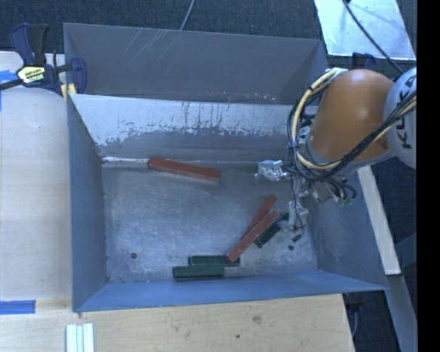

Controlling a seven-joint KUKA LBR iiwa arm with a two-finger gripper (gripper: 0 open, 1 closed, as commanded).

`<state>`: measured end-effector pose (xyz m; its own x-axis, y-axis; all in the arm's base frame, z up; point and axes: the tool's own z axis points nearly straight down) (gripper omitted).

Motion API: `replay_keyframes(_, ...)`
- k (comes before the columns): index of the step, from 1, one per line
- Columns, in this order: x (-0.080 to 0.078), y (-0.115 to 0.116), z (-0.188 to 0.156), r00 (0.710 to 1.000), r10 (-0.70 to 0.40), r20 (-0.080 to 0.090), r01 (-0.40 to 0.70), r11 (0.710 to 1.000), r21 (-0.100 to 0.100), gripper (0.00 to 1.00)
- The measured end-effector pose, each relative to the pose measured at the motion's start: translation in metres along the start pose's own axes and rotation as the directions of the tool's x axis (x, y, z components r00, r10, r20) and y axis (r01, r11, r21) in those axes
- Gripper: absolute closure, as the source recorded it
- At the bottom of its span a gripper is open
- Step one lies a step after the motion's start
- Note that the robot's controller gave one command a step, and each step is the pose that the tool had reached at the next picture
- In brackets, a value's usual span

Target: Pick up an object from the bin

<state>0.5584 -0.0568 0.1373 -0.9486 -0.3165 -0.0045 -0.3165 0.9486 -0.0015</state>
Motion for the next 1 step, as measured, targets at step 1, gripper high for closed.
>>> replay_keyframes(1,-0.0152,0.0027,0.0495,0.992,-0.130,0.001,0.130,0.992,0.001,0.00)
